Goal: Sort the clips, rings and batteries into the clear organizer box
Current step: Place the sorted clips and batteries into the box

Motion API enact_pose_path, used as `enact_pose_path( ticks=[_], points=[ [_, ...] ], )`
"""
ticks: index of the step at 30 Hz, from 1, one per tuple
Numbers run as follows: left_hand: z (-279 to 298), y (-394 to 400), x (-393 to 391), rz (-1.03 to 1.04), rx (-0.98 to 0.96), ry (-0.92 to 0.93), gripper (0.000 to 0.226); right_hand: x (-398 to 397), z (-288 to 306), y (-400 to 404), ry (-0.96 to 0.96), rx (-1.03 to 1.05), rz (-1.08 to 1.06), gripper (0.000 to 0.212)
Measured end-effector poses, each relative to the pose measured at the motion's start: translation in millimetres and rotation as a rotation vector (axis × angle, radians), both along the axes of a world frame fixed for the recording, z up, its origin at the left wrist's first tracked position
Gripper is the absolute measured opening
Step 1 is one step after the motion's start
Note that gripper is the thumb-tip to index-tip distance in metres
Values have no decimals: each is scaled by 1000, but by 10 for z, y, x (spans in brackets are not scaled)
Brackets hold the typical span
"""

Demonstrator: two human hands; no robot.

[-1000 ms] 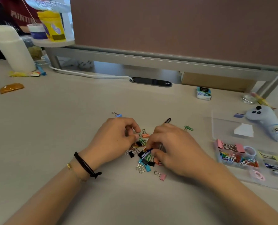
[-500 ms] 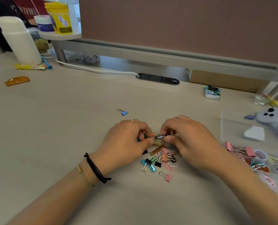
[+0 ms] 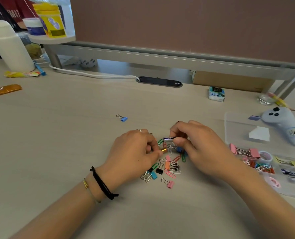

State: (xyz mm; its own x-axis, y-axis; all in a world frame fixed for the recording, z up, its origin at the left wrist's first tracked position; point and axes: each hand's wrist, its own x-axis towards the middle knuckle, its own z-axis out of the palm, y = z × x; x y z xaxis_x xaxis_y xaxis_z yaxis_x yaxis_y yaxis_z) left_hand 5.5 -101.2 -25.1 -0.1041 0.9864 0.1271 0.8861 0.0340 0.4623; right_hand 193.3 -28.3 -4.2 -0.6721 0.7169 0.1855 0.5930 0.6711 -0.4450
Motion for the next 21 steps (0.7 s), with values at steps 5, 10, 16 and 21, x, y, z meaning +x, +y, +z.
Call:
enact_pose_path(
  ticks=[5, 10, 16, 21],
  points=[
    [51, 90, 95, 2, 46, -192, 11, 198, 63, 14, 58, 17, -33, 9],
    [180, 298, 443, -134, 59, -271, 10, 705, 189, 18, 186, 48, -154, 8],
    [232, 575, 1214, -289, 105, -284, 10, 1529, 134, -5, 273, 68, -372, 12],
    [138, 661, 1695, -349, 64, -273, 7, 2124, 0, -21, 260, 58, -522, 19]
  ],
)
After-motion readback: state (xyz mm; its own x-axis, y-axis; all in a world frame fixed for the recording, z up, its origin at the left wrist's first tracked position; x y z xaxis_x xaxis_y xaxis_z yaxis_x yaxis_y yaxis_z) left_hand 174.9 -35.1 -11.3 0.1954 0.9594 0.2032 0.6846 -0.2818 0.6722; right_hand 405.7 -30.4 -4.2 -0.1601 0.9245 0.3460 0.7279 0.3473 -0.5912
